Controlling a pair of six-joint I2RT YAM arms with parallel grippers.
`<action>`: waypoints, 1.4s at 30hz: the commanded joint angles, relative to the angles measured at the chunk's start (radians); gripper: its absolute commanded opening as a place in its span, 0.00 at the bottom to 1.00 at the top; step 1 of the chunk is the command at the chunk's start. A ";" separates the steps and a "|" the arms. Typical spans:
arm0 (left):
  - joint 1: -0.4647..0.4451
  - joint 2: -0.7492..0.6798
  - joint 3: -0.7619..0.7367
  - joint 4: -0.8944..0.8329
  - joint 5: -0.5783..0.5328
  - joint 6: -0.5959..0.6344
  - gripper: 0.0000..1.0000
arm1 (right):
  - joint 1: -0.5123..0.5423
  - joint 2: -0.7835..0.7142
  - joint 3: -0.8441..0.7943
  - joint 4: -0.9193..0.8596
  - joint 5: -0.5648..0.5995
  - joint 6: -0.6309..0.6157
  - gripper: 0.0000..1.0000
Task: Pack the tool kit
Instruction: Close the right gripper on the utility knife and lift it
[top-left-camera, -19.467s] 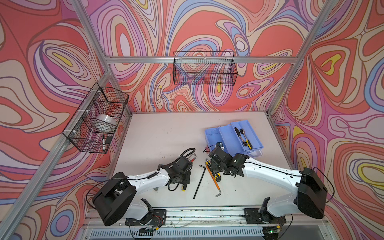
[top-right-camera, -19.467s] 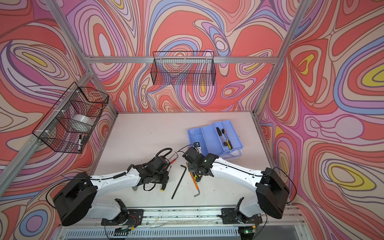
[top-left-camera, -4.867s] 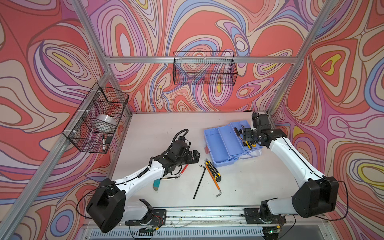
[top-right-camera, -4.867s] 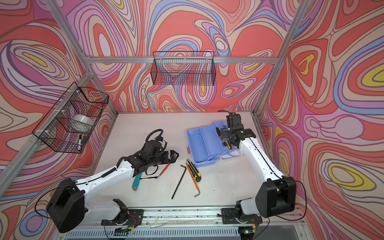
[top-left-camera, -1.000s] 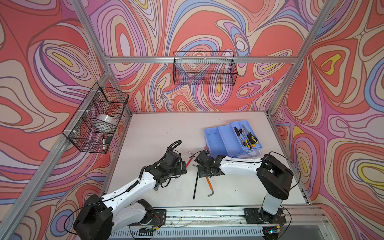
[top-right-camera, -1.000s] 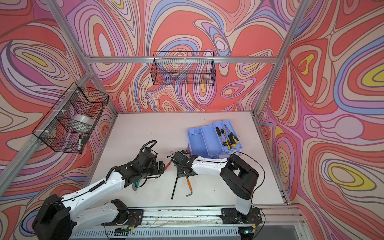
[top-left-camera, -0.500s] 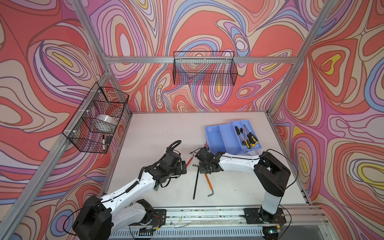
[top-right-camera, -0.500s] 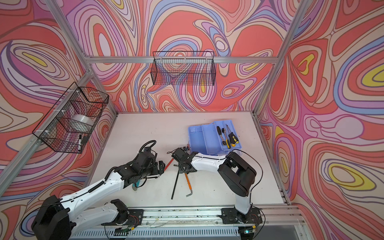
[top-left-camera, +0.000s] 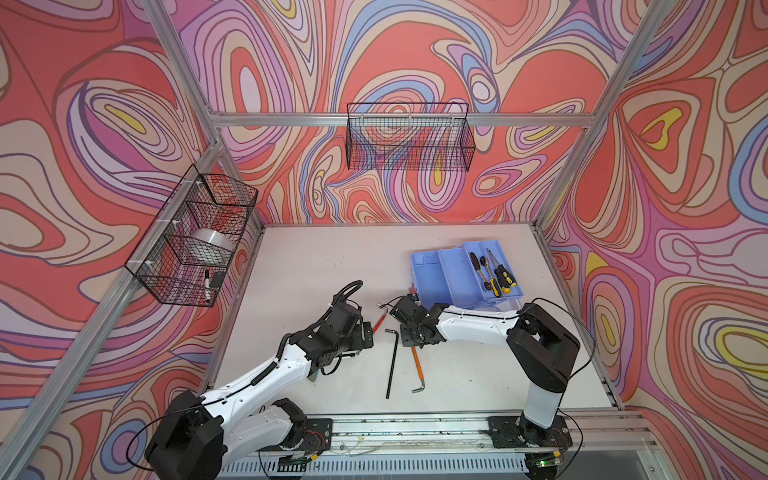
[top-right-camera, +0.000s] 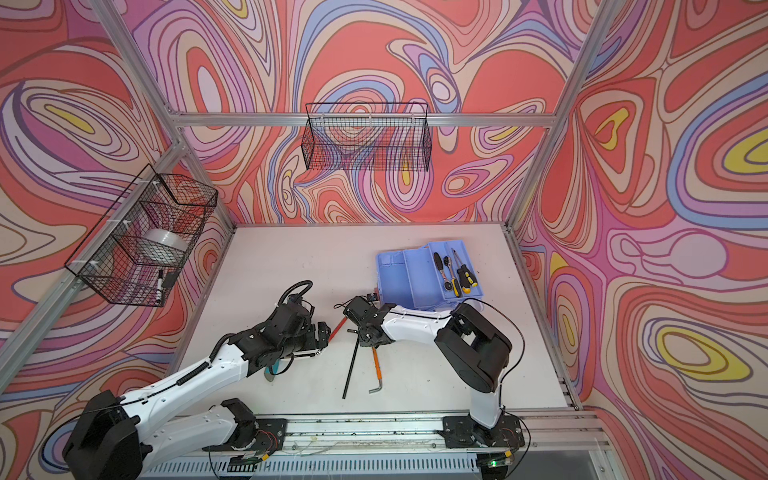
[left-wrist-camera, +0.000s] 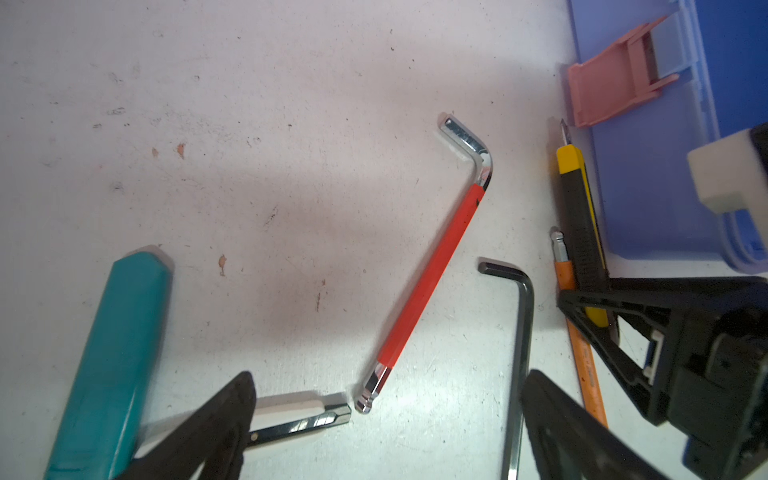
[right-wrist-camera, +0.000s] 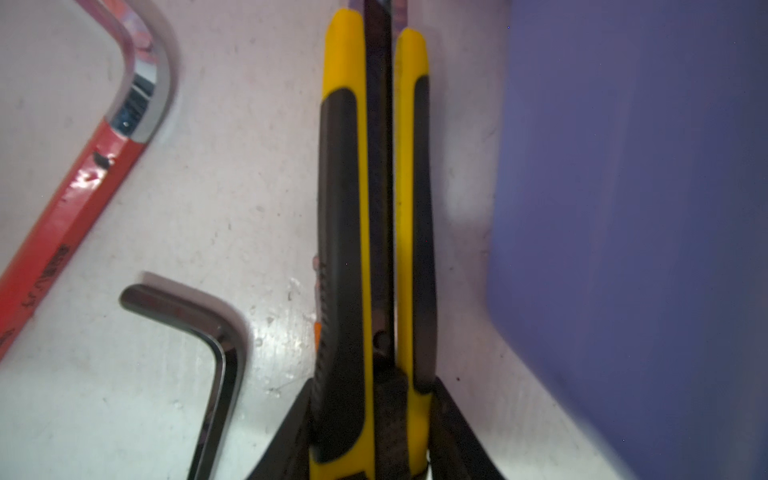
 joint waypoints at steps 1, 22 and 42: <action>0.006 -0.001 -0.010 0.004 -0.008 0.000 1.00 | -0.002 -0.015 -0.036 -0.015 0.005 0.004 0.33; 0.006 0.015 -0.004 0.011 0.003 -0.001 1.00 | 0.050 -0.065 0.064 -0.134 0.076 -0.045 0.22; 0.006 0.002 -0.013 0.014 -0.005 -0.008 1.00 | 0.057 -0.056 0.101 -0.134 0.051 -0.048 0.01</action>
